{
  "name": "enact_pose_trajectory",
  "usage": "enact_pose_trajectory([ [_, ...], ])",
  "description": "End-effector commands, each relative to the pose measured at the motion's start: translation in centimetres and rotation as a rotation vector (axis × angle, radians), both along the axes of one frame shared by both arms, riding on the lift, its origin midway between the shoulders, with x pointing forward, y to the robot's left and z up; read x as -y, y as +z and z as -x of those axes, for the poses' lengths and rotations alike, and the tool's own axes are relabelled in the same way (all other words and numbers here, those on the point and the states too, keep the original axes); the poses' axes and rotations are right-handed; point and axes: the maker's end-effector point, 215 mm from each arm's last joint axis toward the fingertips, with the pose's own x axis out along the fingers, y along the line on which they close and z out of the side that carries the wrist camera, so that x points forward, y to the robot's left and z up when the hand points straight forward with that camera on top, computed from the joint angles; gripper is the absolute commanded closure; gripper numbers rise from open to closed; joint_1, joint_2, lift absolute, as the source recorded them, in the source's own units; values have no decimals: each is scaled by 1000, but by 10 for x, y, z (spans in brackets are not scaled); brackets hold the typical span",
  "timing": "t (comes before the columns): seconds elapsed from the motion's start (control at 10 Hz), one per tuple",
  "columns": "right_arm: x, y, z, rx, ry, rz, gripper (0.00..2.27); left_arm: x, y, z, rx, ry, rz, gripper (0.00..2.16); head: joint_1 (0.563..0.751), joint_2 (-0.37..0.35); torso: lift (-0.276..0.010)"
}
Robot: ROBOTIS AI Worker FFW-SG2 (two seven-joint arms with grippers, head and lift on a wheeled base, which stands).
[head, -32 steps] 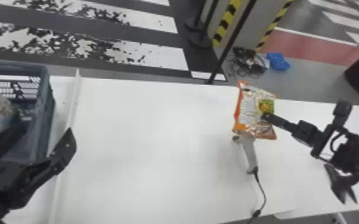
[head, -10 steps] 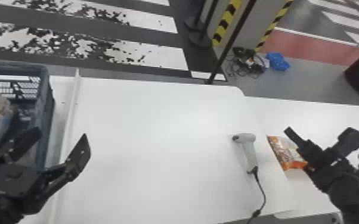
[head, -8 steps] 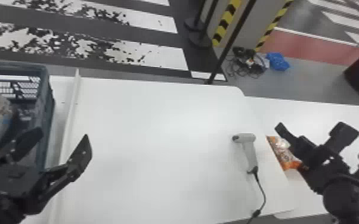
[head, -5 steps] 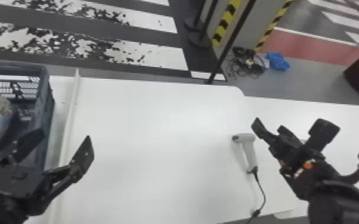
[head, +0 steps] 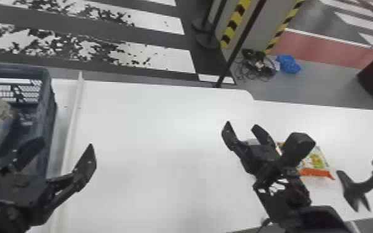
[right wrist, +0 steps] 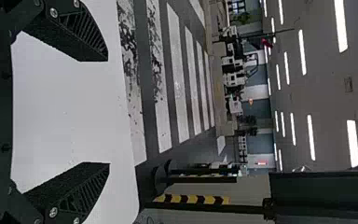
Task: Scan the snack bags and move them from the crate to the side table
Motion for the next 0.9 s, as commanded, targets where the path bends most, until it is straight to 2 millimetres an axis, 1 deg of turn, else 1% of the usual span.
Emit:
enact_pose_trajectory([
  [0.0, -35, 3, 8, 18, 30, -28, 140, -2, -4, 0, -7, 6, -23, 100, 695, -330, -87],
  [0.2, -47, 6, 17, 21, 34, -46, 144, -17, -8, 0, -11, 32, -40, 100, 695, -290, -87],
  [0.3, -49, 8, 21, 22, 30, -46, 144, -23, -6, 1, -2, 45, -40, 100, 695, -271, -87],
  [0.5, -47, 10, 23, 28, 21, -45, 144, -33, -3, 3, 6, 65, -45, 100, 695, -246, -87],
  [0.6, -47, 9, 23, 24, 24, -41, 144, -50, 8, -4, 28, 99, -52, 93, 695, -239, -87],
  [0.7, -46, 8, 24, 22, 24, -39, 147, -74, 20, -12, 47, 137, -48, 93, 695, -233, -87],
  [0.8, -45, 6, 24, 19, 25, -38, 147, -100, 30, -19, 62, 175, -37, 93, 695, -207, -87],
])
